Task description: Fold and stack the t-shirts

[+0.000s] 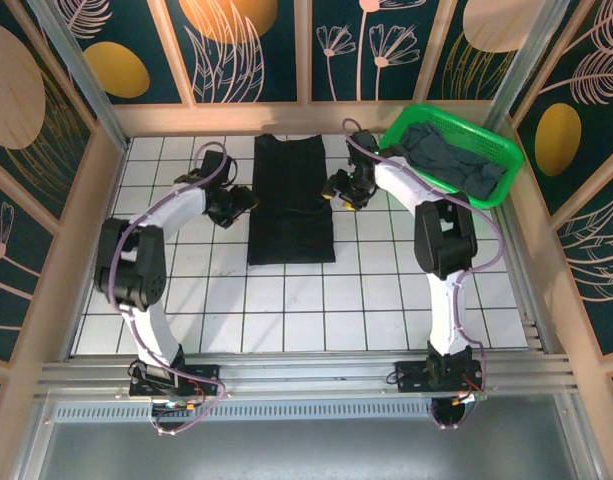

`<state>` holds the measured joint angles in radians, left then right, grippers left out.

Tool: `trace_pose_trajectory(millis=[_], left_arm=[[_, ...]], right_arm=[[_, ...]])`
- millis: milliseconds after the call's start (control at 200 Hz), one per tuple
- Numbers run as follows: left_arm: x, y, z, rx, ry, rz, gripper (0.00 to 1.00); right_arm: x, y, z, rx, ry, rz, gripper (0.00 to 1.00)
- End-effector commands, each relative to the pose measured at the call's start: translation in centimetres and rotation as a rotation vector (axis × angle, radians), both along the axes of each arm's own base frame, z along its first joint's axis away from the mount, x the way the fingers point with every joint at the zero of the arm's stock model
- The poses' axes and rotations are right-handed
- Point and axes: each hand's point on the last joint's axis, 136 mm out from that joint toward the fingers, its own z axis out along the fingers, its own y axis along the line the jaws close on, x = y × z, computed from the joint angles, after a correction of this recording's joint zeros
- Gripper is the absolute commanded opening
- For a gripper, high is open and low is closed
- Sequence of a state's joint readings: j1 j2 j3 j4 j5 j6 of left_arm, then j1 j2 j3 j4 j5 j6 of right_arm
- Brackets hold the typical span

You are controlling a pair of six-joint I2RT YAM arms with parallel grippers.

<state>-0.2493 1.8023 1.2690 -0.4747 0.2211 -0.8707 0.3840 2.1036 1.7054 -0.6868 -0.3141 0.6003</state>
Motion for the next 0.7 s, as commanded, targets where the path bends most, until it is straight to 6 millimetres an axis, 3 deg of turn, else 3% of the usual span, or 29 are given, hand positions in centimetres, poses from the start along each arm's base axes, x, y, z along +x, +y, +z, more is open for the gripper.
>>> trace_pose_trajectory(millis=[0, 95, 240, 405, 696], left_arm=[[-4.6, -0.2, 0.7, -0.098, 0.035, 0.018, 0.56], [-8.1, -1.4, -0.7, -0.233, 0.091, 0.047, 0.54], [-9.4, -3.3, -1.5, -0.355, 0.124, 0.061, 0.54], [-10.5, -4.3, -4.0, -0.318, 0.208, 0.021, 0.51], [-10.9, -3.2, -5.0, -0.225, 0.226, 0.008, 0.43]], right_arm=[[-4.0, -0.7, 2.0, 0.003, -0.016, 0.000, 0.57], [-7.8, -0.1, 0.9, 0.044, 0.033, 0.004, 0.58], [-11.0, 0.7, -0.5, 0.062, 0.100, 0.008, 0.60], [-12.2, 1.5, -2.5, 0.030, 0.152, 0.029, 0.61], [-13.0, 1.8, -4.4, -0.020, 0.202, 0.036, 0.61]])
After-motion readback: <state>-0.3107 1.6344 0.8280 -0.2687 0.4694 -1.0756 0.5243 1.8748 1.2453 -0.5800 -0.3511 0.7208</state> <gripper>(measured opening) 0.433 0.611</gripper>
